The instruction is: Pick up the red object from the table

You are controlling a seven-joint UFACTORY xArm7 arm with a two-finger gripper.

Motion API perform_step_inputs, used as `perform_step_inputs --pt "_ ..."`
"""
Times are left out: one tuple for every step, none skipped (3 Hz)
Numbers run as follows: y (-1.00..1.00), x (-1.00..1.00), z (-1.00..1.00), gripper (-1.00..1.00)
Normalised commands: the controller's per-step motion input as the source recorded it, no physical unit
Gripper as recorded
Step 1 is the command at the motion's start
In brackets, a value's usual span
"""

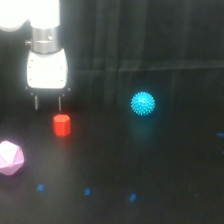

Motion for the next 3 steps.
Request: perform_step_inputs --pt "-0.22 1.00 -0.91 0.77" --pt "-0.17 0.60 -0.38 0.31" --pt "-1.00 0.06 -0.46 1.00"
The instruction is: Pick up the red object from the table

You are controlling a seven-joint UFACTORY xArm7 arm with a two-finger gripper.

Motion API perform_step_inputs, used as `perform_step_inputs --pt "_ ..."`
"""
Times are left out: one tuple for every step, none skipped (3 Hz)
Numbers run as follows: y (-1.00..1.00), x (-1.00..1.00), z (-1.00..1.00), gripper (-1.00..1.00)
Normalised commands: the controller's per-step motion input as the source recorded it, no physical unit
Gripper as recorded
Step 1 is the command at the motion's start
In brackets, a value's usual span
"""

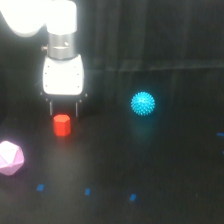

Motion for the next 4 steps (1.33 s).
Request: perform_step_inputs --pt "-1.00 0.12 0.14 0.47" --pt "-0.81 -0.24 -0.17 0.30" --pt "-0.10 -0.43 -0.33 -0.97" --pt "-0.20 -0.17 0.04 -0.95"
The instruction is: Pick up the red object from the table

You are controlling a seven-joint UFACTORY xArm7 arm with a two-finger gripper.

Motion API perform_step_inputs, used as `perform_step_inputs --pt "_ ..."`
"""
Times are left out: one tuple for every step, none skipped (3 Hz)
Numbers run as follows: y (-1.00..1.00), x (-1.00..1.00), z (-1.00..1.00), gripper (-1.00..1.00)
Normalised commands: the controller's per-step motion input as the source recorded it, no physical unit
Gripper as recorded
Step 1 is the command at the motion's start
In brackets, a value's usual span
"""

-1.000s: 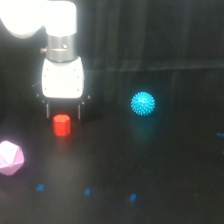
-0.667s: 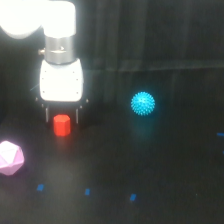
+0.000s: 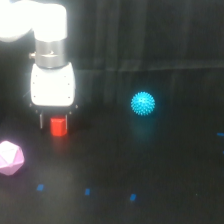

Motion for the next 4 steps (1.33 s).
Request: perform_step_inputs --pt "-0.14 -0.47 -0.28 -1.00" --pt "-0.17 0.57 0.94 -1.00" --pt "0.14 0.77 0.97 -1.00" --pt "-0.03 1.00 0.90 -0.66"
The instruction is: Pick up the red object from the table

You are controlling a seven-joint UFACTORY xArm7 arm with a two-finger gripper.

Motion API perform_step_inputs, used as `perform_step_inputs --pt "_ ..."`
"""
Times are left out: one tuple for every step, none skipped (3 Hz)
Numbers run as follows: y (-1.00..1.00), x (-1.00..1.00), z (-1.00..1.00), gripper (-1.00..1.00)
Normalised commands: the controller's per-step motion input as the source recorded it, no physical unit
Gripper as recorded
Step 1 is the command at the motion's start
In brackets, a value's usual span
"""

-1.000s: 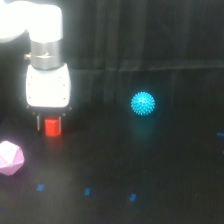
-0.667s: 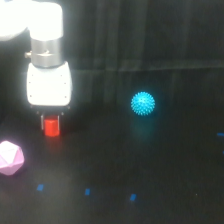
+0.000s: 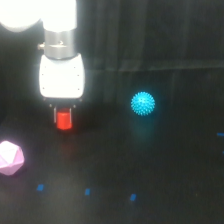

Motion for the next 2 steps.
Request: perform_step_inputs --pt "0.29 0.93 1.00 -0.56" --pt "0.56 0.54 1.00 -1.00"
